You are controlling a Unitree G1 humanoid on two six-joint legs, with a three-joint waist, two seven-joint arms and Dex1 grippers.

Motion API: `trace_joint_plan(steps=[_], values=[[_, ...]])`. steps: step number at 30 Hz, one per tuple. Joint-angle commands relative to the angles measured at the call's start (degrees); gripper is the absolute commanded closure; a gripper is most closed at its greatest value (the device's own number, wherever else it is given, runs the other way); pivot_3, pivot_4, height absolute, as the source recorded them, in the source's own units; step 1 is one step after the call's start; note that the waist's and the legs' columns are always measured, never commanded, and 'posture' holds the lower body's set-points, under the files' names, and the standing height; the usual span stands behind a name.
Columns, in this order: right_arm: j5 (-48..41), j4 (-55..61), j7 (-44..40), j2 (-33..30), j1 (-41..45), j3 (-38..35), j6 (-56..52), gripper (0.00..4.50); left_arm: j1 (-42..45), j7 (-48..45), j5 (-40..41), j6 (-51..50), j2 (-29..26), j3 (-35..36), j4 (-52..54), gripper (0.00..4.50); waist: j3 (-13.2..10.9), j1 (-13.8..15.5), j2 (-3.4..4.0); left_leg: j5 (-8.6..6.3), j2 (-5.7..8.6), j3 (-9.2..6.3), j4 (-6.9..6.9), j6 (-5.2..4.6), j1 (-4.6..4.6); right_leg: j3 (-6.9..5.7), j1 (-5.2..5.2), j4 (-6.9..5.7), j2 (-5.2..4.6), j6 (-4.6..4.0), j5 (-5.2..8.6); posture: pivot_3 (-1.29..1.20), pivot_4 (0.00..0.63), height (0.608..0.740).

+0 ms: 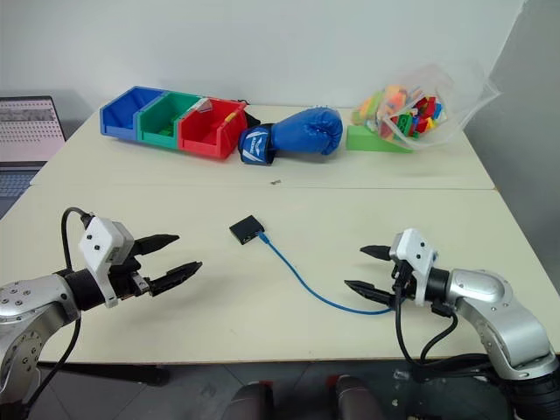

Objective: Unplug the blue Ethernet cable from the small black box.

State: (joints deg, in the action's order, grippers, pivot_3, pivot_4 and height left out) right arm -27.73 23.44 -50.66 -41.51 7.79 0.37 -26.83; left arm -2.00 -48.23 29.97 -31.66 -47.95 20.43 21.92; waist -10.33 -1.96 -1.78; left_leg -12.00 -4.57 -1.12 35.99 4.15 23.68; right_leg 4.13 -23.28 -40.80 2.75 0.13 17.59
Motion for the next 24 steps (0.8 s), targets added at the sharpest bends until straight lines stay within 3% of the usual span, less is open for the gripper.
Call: trace_joint_plan(steps=[1, 16, 24], values=[[0.03, 0.88, -0.41, -0.47, -0.04, -1.81, 1.25, 0.58, 0.52, -0.29, 0.61, 0.19, -0.38, 0.35, 0.82, 0.41, 0.00, 0.00, 0.00, 0.00, 0.00, 0.00, 0.00, 0.00, 0.00, 0.00, 0.00, 0.00, 0.00, 0.00, 0.00, 0.00, 0.150, 0.740], [1.44, -0.06, 1.10, 2.73, 2.88, 1.65, 0.95, 0.58, -1.10, 0.18, 0.42, -0.46, -0.53, 0.36, 2.03, 0.41, 0.00, -0.07, 0.00, 0.00, 0.00, -0.01, 0.00, 0.00, 0.00, 0.01, 0.00, 0.00, 0.00, 0.00, 0.00, 0.00, 0.150, 0.740], [9.90, -6.80, 9.63, 15.11, 12.53, 12.39, 0.48, 0.58, -0.96, -3.90, 0.64, 2.84, -0.72, 0.11, -0.94, 0.41, -0.01, -0.44, 0.01, 0.00, -0.02, -0.01, 0.00, 0.00, 0.00, 0.00, -0.03, -0.03, 0.02, 0.00, 0.00, 0.00, 0.150, 0.740]])
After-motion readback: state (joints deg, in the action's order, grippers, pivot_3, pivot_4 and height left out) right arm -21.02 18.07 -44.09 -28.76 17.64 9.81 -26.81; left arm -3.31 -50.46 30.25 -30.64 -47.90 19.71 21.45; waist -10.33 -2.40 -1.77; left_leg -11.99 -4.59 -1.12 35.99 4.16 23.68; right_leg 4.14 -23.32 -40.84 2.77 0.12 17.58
